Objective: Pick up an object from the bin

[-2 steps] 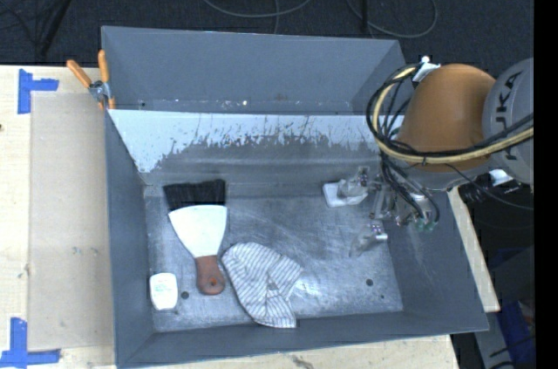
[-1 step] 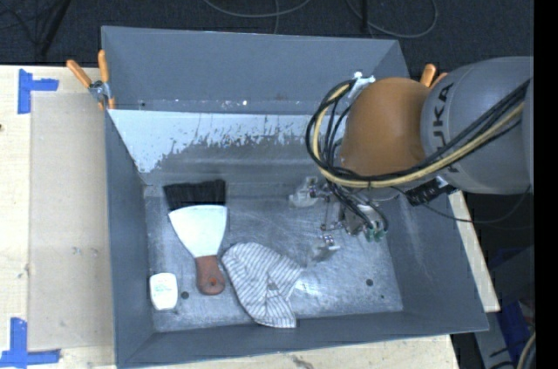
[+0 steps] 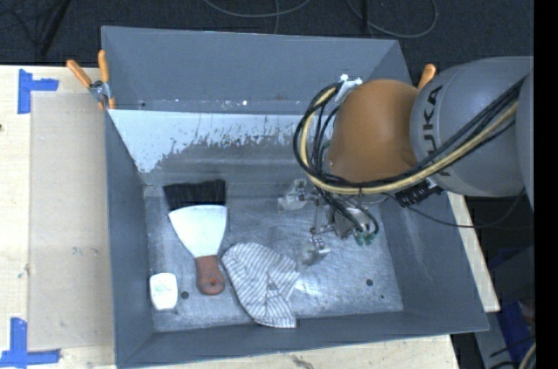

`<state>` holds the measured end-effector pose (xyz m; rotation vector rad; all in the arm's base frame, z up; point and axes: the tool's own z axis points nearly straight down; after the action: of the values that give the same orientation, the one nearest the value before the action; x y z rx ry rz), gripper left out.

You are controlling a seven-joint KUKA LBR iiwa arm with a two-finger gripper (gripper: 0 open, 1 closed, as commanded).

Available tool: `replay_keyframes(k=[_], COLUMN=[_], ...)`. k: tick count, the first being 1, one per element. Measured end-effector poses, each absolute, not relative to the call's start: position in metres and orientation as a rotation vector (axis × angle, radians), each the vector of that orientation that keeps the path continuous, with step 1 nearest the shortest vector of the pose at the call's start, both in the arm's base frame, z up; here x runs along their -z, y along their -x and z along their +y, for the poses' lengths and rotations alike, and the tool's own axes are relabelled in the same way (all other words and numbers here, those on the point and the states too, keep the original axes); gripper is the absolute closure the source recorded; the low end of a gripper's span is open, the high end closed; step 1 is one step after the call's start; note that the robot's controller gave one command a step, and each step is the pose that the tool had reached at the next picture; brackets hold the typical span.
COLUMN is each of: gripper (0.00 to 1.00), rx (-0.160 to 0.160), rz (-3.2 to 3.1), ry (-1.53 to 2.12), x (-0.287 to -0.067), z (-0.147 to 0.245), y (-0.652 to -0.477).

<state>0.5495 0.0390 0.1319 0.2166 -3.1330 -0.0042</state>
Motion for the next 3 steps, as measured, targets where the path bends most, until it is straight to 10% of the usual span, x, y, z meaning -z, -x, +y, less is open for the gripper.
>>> replay_keyframes(k=[1,2,3], gripper=[0.0,0.0,1.0], rx=[0.0,0.0,-0.003], rz=[-3.093,-2.988,-2.928], ry=[-0.54,-0.978,-1.116], x=[-0.13,-0.083,-0.077], z=[0.074,0.095,0.104], y=[-0.523,-0.527,-0.544])
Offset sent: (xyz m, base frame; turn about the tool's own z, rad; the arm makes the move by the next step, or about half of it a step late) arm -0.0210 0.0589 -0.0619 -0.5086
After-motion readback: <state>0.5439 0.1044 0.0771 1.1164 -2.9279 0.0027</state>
